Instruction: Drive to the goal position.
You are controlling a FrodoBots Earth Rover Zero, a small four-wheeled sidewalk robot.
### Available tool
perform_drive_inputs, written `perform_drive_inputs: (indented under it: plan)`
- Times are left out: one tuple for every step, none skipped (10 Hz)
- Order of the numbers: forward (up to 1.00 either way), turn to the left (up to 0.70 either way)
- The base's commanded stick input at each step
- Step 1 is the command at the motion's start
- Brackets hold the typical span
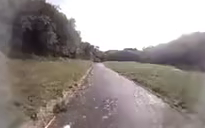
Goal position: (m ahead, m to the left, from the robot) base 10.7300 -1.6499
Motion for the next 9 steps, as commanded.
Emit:
perform_drive_inputs:
  plan:
    - [1.0,0.0]
    - [1.0,0.0]
    - [1.0,0.0]
    - [1.0,0.0]
    - [1.0,0.0]
    - [1.0,0.0]
    - [1.0,0.0]
    - [1.0,0.0]
    - [1.0,0.0]
